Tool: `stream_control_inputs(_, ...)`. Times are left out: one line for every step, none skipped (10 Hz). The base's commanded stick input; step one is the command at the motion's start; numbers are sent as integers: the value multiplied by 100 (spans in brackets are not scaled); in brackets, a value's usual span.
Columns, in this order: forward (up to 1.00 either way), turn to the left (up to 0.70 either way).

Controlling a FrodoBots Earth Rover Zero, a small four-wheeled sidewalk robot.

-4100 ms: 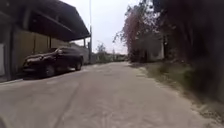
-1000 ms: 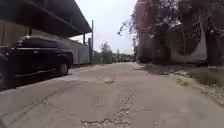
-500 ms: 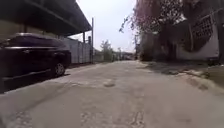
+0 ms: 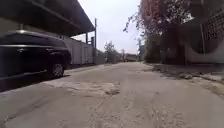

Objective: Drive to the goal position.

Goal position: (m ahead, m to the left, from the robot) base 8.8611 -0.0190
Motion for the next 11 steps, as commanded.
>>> stream_control_inputs(100, 0)
stream_control_inputs(100, 0)
stream_control_inputs(100, 0)
stream_control_inputs(100, 0)
stream_control_inputs(100, 0)
stream_control_inputs(100, 0)
stream_control_inputs(100, 0)
stream_control_inputs(100, -6)
stream_control_inputs(100, -9)
stream_control_inputs(100, -20)
stream_control_inputs(100, -40)
